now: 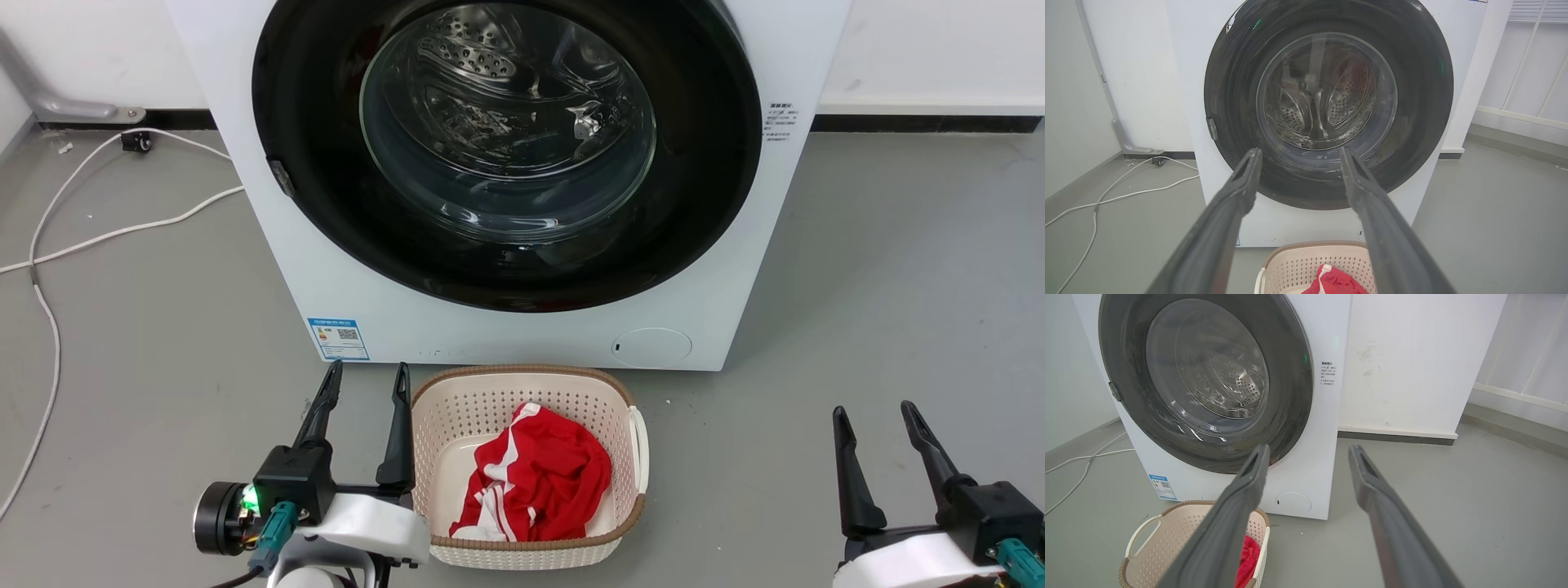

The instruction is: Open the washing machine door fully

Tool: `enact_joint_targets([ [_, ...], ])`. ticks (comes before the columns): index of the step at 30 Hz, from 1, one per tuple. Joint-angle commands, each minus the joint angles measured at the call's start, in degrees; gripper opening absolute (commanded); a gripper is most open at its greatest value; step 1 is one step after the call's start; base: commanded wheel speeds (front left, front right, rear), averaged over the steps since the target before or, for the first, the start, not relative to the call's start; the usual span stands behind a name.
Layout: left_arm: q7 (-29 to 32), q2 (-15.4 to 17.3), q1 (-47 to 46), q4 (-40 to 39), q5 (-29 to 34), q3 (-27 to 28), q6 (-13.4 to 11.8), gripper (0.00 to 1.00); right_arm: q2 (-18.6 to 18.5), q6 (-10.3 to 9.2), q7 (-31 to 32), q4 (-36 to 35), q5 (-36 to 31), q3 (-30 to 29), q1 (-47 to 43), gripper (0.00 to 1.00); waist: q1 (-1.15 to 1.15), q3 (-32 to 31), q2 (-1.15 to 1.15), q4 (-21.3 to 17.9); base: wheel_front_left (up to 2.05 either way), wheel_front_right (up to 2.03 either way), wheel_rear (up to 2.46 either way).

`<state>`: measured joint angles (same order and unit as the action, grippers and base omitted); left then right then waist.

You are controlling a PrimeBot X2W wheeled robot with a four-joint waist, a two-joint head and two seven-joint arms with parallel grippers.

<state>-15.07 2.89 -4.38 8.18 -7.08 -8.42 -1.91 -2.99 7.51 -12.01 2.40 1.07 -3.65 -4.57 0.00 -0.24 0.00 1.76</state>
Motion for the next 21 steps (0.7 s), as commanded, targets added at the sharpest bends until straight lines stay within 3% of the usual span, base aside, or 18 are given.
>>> enact_joint_targets([
  [1,-0.15,-0.03,0.35,0.14,-0.07,0.1,-0.23,1.0,0.21,-0.04,0.05,0.25,0.22,-0.04,0.5,1.0,0.0,0.01,0.0,-0.04,0.0,0.0,0.0],
  [8,-0.15,-0.03,0.43,0.17,-0.17,0.09,-0.47,1.0,0.21,-0.04,0.04,0.45,0.52,-0.03,0.57,1.0,0.0,0.05,0.0,-0.2,0.0,0.0,0.0],
  [9,-0.15,-0.03,0.45,0.18,-0.2,0.08,-0.47,1.0,0.21,-0.04,0.08,0.5,0.7,-0.04,0.56,0.29,0.0,0.06,0.0,-0.22,0.0,0.0,0.0],
  [10,-0.15,-0.03,0.44,0.18,-0.21,0.09,-0.41,1.0,0.21,-0.04,0.06,0.5,0.86,-0.01,0.58,0.01,0.0,0.08,0.0,-0.24,0.0,0.0,0.0],
  [21,-0.15,-0.03,0.47,-0.06,-0.62,0.25,-0.44,1.0,0.2,-0.04,-0.09,0.2,2.43,1.05,1.0,0.0,0.0,0.27,0.0,-0.44,0.0,0.0,0.0],
])
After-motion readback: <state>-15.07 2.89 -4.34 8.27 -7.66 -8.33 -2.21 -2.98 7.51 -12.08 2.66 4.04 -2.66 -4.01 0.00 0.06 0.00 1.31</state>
